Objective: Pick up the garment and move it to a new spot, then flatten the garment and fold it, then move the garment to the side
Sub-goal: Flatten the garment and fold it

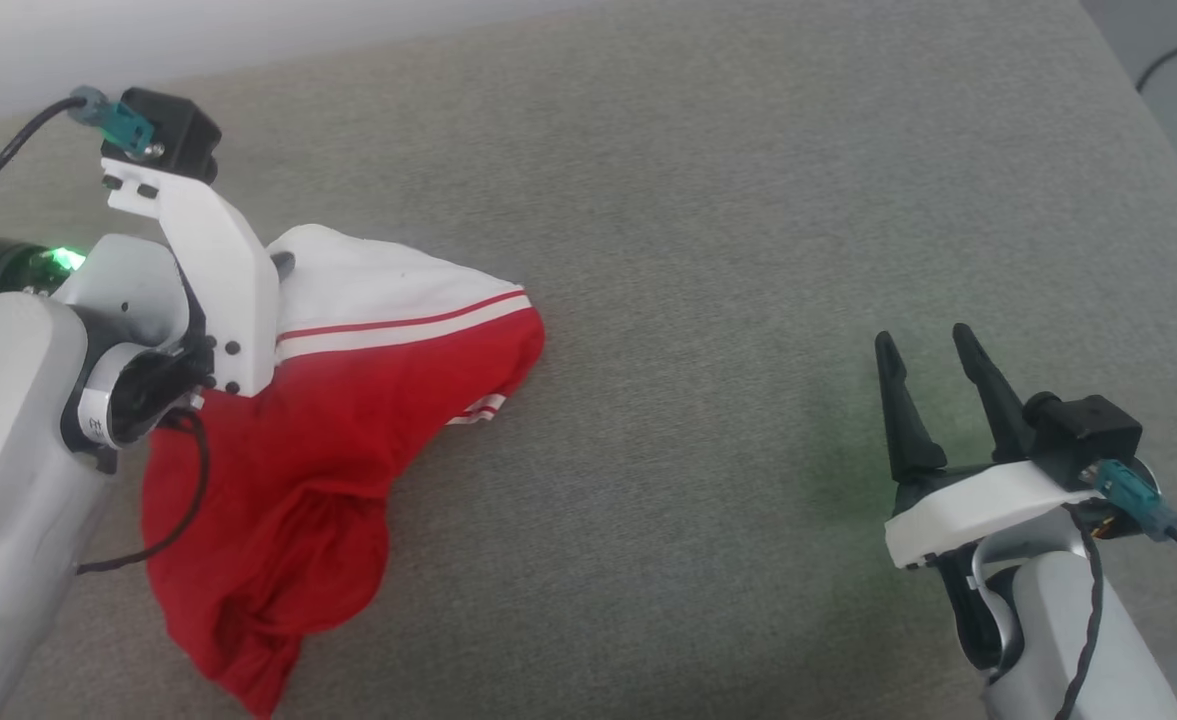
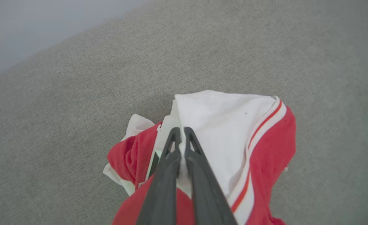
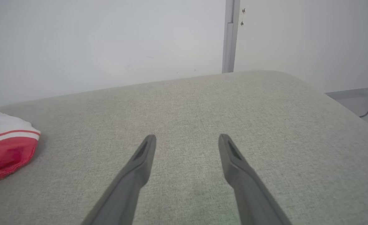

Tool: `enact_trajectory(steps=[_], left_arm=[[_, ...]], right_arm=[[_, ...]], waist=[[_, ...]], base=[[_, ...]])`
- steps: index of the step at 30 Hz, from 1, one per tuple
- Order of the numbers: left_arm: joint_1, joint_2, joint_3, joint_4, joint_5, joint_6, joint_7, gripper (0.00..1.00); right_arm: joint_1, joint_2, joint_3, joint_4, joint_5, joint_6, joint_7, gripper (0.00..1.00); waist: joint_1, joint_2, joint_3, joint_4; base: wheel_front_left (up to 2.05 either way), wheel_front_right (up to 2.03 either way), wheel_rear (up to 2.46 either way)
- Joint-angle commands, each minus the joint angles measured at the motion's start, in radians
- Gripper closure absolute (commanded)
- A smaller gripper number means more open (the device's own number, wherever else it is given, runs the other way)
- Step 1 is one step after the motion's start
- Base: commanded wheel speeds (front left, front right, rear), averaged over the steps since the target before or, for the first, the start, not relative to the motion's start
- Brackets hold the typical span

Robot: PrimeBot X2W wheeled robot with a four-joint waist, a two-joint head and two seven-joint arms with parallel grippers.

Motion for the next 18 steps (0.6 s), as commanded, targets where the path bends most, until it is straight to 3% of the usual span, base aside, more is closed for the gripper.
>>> enact_trajectory(steps=[1,9,14,18], left_arm=[[-0.005,-0.001,0.003,-0.004,0.002,0.002,-0.004,1.00],[0.039,0.016,0.050,-0.091,-0.022,0.047,-0.039,1.00],[0.114,0.072,0.114,-0.165,-0.046,0.099,-0.059,1.00],[0.226,0.150,0.197,-0.217,-0.055,0.159,-0.091,1.00]], right_arm=[[-0.009,0.005,-0.005,0.000,-0.003,0.000,-0.006,0.00],[0.000,0.000,-0.020,-0.004,-0.014,0.000,-0.006,0.00],[0.006,-0.007,-0.029,-0.007,-0.016,0.000,-0.006,0.00],[0.017,-0.014,-0.035,-0.010,-0.018,0.000,-0.006,0.00]], waist=[[0.0000,0.0000,-0.001,0.006],[0.0000,0.0000,-0.017,0.058],[0.0000,0.0000,-0.033,0.090],[0.0000,0.0000,-0.049,0.118]], base=[[0.00,0.00,0.00],[0.00,0.00,0.00],[0.00,0.00,0.00],[0.00,0.00,0.00]])
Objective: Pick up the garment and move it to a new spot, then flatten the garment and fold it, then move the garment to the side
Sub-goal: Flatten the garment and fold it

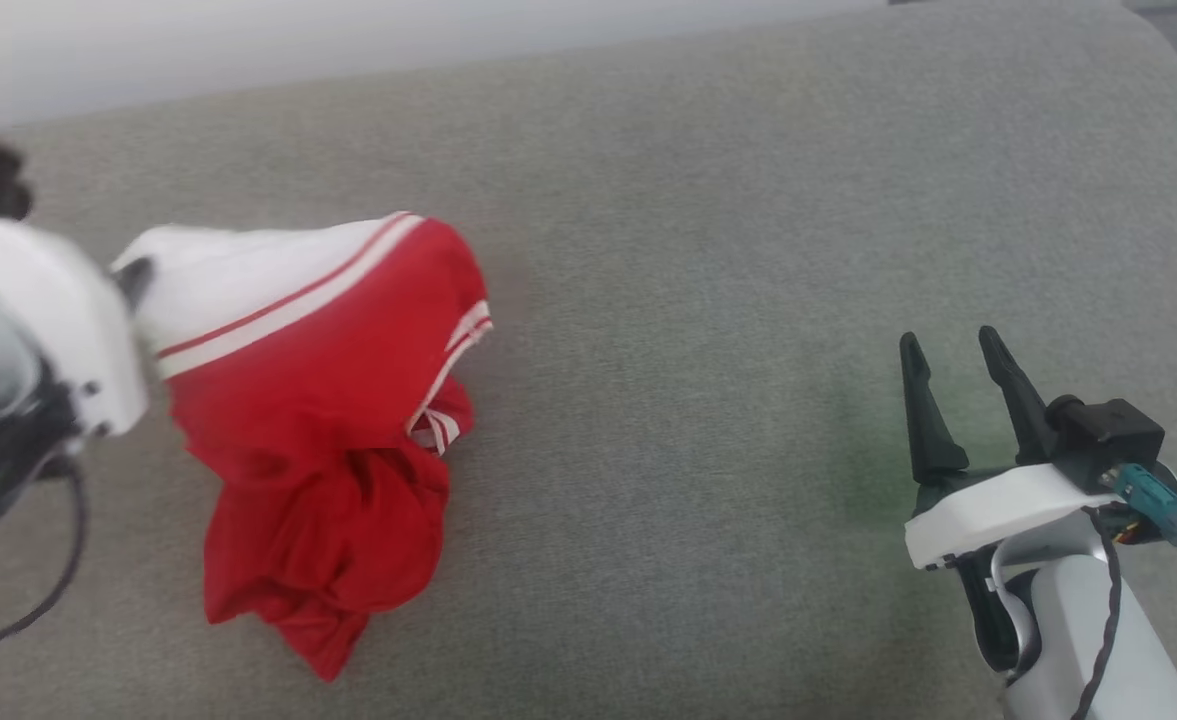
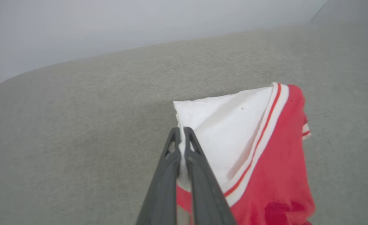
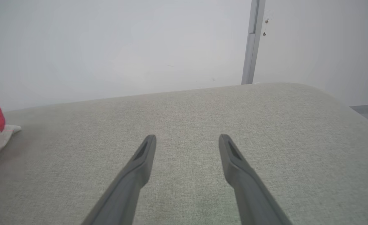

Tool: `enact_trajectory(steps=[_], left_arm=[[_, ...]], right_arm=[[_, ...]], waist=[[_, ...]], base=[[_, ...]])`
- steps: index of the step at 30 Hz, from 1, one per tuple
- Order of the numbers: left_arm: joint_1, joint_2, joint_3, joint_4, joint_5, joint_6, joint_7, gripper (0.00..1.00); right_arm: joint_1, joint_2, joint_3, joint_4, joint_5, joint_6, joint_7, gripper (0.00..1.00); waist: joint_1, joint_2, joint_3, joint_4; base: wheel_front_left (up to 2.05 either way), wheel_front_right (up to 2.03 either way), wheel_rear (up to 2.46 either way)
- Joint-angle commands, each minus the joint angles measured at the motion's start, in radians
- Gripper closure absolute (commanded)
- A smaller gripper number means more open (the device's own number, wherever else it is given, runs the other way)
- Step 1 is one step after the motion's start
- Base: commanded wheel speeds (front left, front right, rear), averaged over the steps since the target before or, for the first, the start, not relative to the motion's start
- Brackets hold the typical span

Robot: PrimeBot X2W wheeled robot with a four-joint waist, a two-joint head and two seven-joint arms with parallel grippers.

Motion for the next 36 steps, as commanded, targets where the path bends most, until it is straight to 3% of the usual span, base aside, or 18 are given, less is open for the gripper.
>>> enact_trajectory(steps=[1,6,12,27,36], left_arm=[[0.048,0.024,0.027,-0.007,-0.002,0.021,-0.014,1.00],[0.172,0.077,0.100,0.010,-0.013,0.069,-0.061,1.00],[0.284,0.091,0.134,0.109,-0.021,0.087,-0.107,1.00],[0.343,0.003,0.065,0.383,-0.044,0.028,-0.125,1.00],[0.352,-0.013,0.033,0.479,-0.031,0.029,-0.111,1.00]], right_arm=[[0.011,-0.006,-0.006,-0.006,-0.002,0.000,-0.005,0.00],[0.015,-0.008,-0.007,-0.011,-0.003,0.000,0.002,0.00],[0.007,-0.012,-0.003,-0.012,-0.001,0.000,0.011,0.00],[0.025,-0.019,0.002,-0.017,0.001,0.000,0.023,0.00],[0.054,-0.029,0.000,-0.036,-0.006,0.000,0.042,0.00]], waist=[[0.0000,0.0000,-0.009,0.014],[0.0000,0.0000,-0.019,0.033],[0.0000,0.0000,-0.024,0.040],[0.0000,0.0000,-0.048,0.043],[0.0000,0.0000,-0.088,0.072]], base=[[0.00,0.00,0.00],[0.00,0.00,0.00],[0.00,0.00,0.00],[0.00,0.00,0.00],[0.00,0.00,0.00]])
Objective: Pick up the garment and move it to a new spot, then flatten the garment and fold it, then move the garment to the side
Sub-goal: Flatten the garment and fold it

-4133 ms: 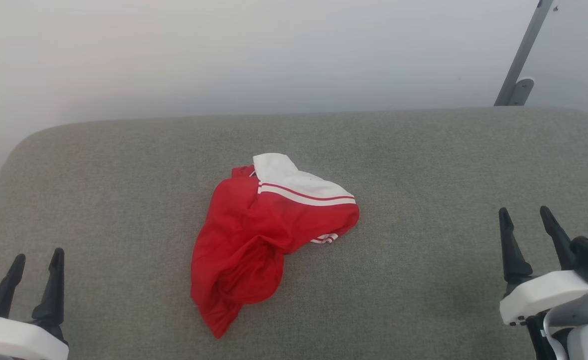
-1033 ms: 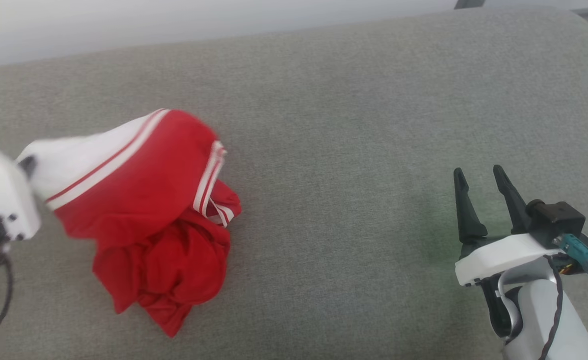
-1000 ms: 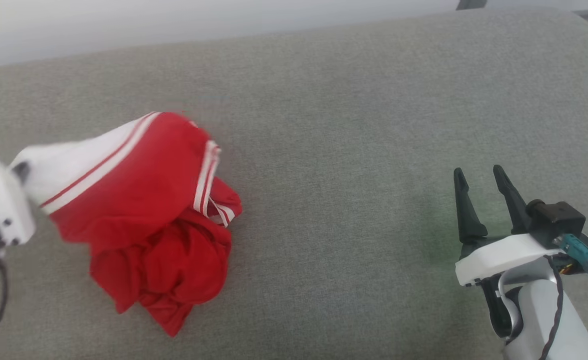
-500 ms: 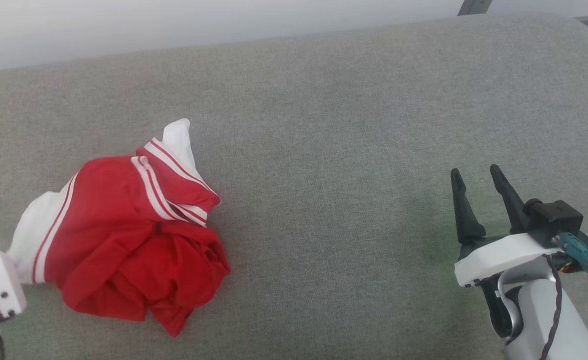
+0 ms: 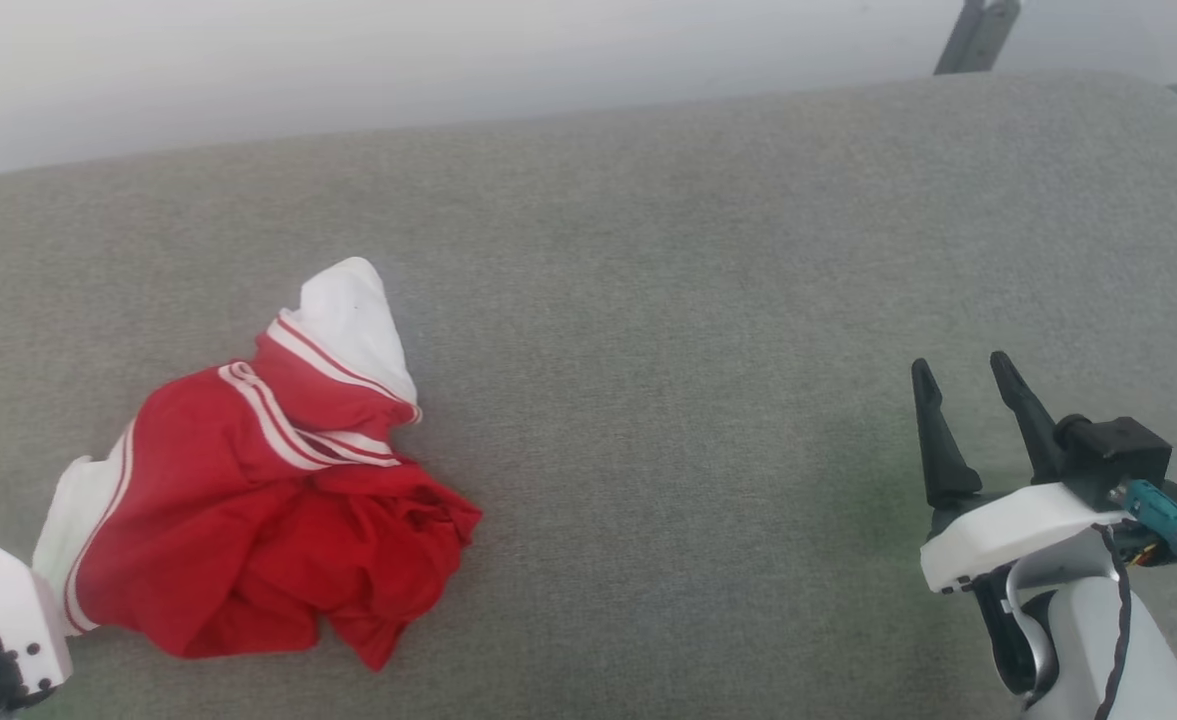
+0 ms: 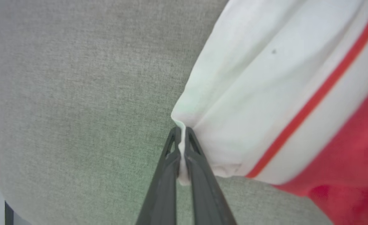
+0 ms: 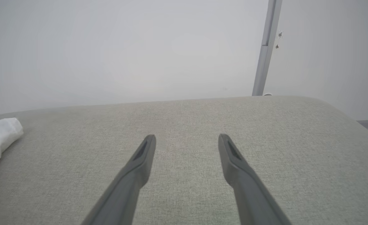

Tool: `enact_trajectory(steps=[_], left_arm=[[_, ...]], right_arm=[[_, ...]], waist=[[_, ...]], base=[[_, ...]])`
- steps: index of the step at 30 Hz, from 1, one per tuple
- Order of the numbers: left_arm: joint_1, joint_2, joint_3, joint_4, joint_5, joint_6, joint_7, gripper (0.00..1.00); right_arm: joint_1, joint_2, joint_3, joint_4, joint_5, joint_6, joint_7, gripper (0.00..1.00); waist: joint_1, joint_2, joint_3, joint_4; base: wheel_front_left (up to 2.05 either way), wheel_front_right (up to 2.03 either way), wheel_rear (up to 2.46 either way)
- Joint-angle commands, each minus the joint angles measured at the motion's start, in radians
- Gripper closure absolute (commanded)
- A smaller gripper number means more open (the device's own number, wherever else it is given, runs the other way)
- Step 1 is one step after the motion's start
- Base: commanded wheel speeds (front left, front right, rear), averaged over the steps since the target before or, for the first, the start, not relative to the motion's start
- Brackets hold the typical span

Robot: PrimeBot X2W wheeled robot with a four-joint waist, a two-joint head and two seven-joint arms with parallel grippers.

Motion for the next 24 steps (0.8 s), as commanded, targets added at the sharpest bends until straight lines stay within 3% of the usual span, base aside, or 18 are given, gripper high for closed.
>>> enact_trajectory(steps=[1,2,3,4,13,18,24], left_arm=[[0.014,-0.008,-0.003,0.007,-0.001,-0.005,-0.007,1.00],[0.010,-0.012,-0.004,0.006,0.000,-0.010,-0.017,0.81],[0.006,-0.018,-0.004,0.003,0.000,-0.018,-0.029,0.52],[0.001,-0.023,-0.001,0.000,-0.004,-0.024,-0.039,0.00],[-0.029,-0.041,0.015,-0.074,0.010,-0.056,-0.150,0.00],[-0.011,-0.057,0.038,-0.171,0.044,-0.075,-0.303,0.00],[0.050,-0.116,0.068,-0.284,0.070,-0.084,-0.517,0.00]], right_arm=[[0.013,-0.002,-0.001,-0.008,-0.005,0.000,0.003,0.00],[0.016,-0.002,-0.002,-0.010,-0.005,0.000,0.006,0.00],[0.017,-0.004,-0.001,-0.012,-0.005,0.000,0.009,0.00],[0.019,-0.005,0.001,-0.015,-0.005,0.000,0.011,0.00],[0.040,-0.022,0.022,-0.038,0.005,0.000,0.042,0.00],[0.046,-0.039,0.041,-0.047,0.016,0.000,0.064,0.00],[0.021,-0.060,0.066,-0.061,0.024,0.000,0.088,0.00]], waist=[[0.0000,0.0000,-0.008,0.009],[0.0000,0.0000,-0.011,0.014],[0.0000,0.0000,-0.015,0.020],[0.0000,0.0000,-0.019,0.025],[0.0000,0.0000,-0.063,0.084],[0.0000,0.0000,-0.079,0.125],[0.0000,0.0000,-0.083,0.185]], base=[[0.00,0.00,0.00],[0.00,0.00,0.00],[0.00,0.00,0.00],[0.00,0.00,0.00],[0.00,0.00,0.00],[0.00,0.00,0.00],[0.00,0.00,0.00]])
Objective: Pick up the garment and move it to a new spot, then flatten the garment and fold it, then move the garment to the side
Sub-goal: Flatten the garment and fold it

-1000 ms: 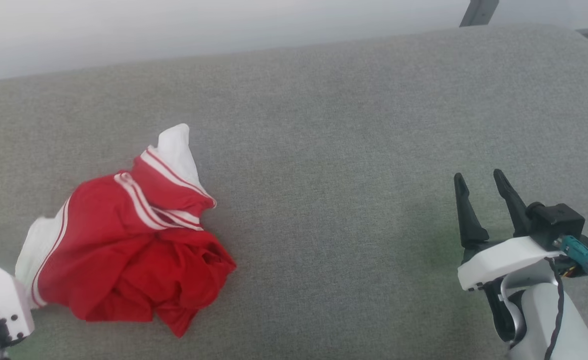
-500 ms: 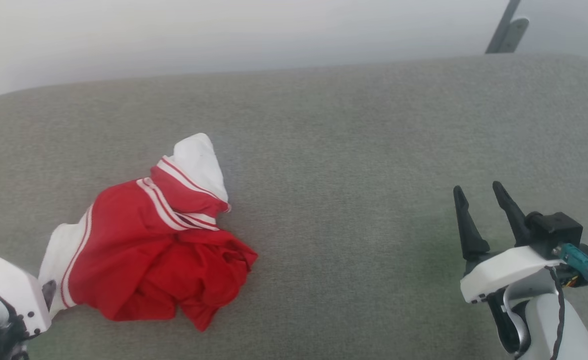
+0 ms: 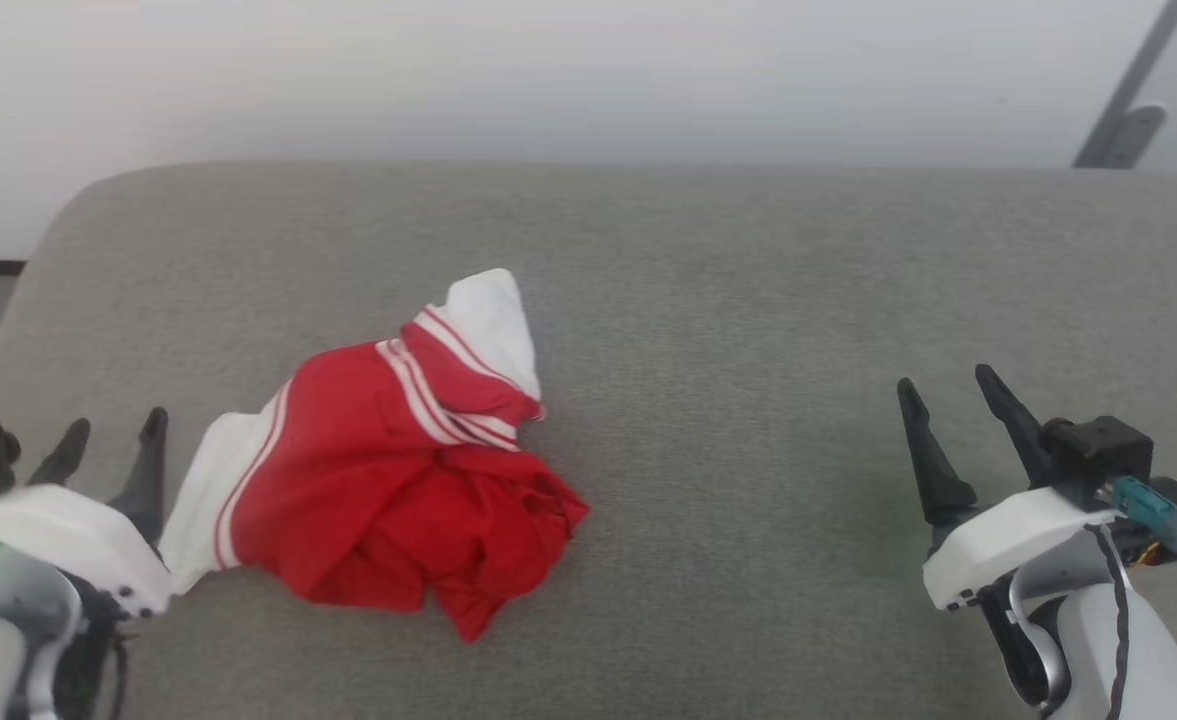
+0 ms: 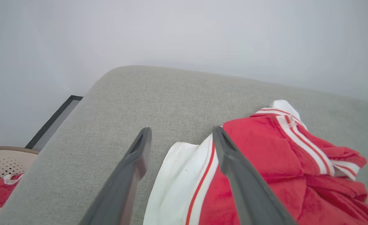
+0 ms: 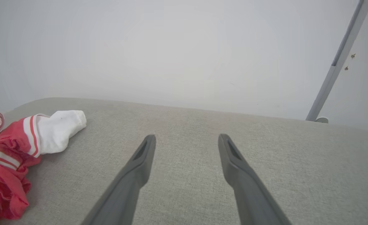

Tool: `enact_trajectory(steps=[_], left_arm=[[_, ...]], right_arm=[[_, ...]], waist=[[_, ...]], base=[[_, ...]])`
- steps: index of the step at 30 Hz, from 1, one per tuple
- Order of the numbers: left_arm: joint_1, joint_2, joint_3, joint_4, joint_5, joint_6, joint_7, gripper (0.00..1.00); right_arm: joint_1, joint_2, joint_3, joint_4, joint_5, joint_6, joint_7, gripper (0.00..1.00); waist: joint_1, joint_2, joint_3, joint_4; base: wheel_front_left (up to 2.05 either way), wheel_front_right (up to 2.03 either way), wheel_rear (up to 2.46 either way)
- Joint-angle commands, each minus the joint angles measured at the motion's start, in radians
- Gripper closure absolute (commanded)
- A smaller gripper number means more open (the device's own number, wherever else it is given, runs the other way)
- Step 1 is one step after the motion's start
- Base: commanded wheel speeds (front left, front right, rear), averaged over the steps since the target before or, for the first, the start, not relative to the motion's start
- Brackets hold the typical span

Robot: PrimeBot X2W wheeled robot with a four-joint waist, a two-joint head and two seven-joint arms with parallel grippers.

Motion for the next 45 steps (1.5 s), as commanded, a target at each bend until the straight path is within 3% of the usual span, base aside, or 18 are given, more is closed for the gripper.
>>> enact_trajectory(steps=[1,8,16,25,31,38,45], left_arm=[[0.028,-0.015,0.006,-0.017,0.011,-0.001,-0.042,0.00],[0.100,-0.084,0.007,-0.070,0.048,-0.012,-0.228,0.00],[0.117,-0.161,0.013,-0.047,0.063,-0.026,-0.311,0.00],[0.119,-0.270,0.094,-0.034,0.127,-0.079,-0.326,0.00],[0.116,-0.345,0.170,-0.007,0.191,-0.149,-0.327,0.00],[0.095,-0.419,0.231,0.031,0.247,-0.212,-0.327,0.00],[0.072,-0.482,0.279,0.058,0.296,-0.257,-0.327,0.00]], right_arm=[[-0.013,-0.004,0.004,-0.008,0.007,0.000,0.008,0.00],[-0.046,-0.030,0.032,-0.023,0.015,0.000,0.043,0.00],[-0.103,-0.068,0.127,-0.014,0.049,0.000,0.094,0.00],[-0.180,-0.130,0.348,0.011,0.165,0.000,0.218,0.00],[-0.227,-0.189,0.505,0.019,0.279,0.000,0.343,0.00],[-0.255,-0.232,0.586,0.060,0.346,0.000,0.470,0.00],[-0.298,-0.249,0.656,0.120,0.370,0.000,0.530,0.00]], waist=[[0.0000,0.0000,-0.001,0.030],[0.0000,0.0000,0.014,0.121],[0.0000,0.0000,0.036,0.198],[0.0000,0.0000,0.046,0.274],[0.0000,0.0000,0.061,0.313],[0.0000,0.0000,0.082,0.353],[0.0000,0.0000,0.101,0.394]], base=[[0.00,0.00,0.00],[0.00,0.00,0.00],[0.00,0.00,0.00],[0.00,0.00,0.00],[0.00,0.00,0.00],[0.00,0.00,0.00],[0.00,0.00,0.00]])
